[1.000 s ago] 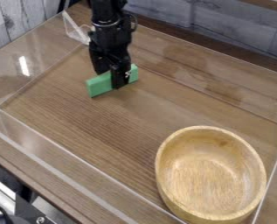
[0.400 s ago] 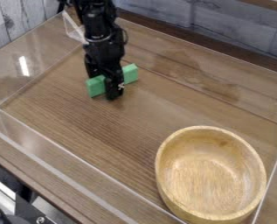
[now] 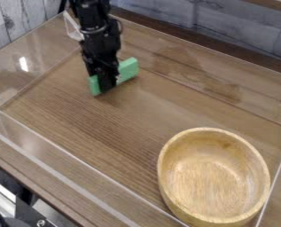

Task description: Put green object into wooden bowl

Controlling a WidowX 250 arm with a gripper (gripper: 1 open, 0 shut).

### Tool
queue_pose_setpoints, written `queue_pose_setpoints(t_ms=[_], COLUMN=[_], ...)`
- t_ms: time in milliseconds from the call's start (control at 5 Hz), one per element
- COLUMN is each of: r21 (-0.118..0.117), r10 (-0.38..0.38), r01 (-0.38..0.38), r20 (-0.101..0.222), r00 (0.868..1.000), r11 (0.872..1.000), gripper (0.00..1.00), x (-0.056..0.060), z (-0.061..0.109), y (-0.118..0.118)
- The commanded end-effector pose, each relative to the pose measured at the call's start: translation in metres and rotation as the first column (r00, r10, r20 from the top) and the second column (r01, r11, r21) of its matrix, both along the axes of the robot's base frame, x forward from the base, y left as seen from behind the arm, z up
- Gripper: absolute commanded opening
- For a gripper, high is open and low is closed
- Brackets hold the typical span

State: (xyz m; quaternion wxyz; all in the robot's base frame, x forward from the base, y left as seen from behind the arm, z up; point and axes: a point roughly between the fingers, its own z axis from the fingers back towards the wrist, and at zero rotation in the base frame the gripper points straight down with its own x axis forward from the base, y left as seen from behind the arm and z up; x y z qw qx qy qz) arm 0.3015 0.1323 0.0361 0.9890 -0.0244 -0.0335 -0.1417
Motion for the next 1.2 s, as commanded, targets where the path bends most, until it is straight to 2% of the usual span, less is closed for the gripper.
queue_pose_setpoints(t_ms=[0,200,400,600,800,1000], r21=[-0.018,-0.009,-0.014,-0.043,-0.058,-0.069], r10=[-0.014,0.029,0.068,0.089,0.07,0.03], r01=[0.015,-0.028,-0.067,-0.085,-0.066,-0.027], r20=[0.049,0.074,0.102,0.094,0.078,0.057], r00=[0.999,0.997,0.992,0.992,0.994,0.998], r11=[1.0,1.0,0.998,0.995,0.996,0.997], gripper=[0.0,0.0,0.0,0.0,0.0,0.0], x=[0.008,0.01,0.009,-0.006,-0.021,-0.034], z=[0.015,0.046,0.08,0.082,0.078,0.066], y=[-0.007,-0.018,-0.043,-0.085,-0.13,-0.166])
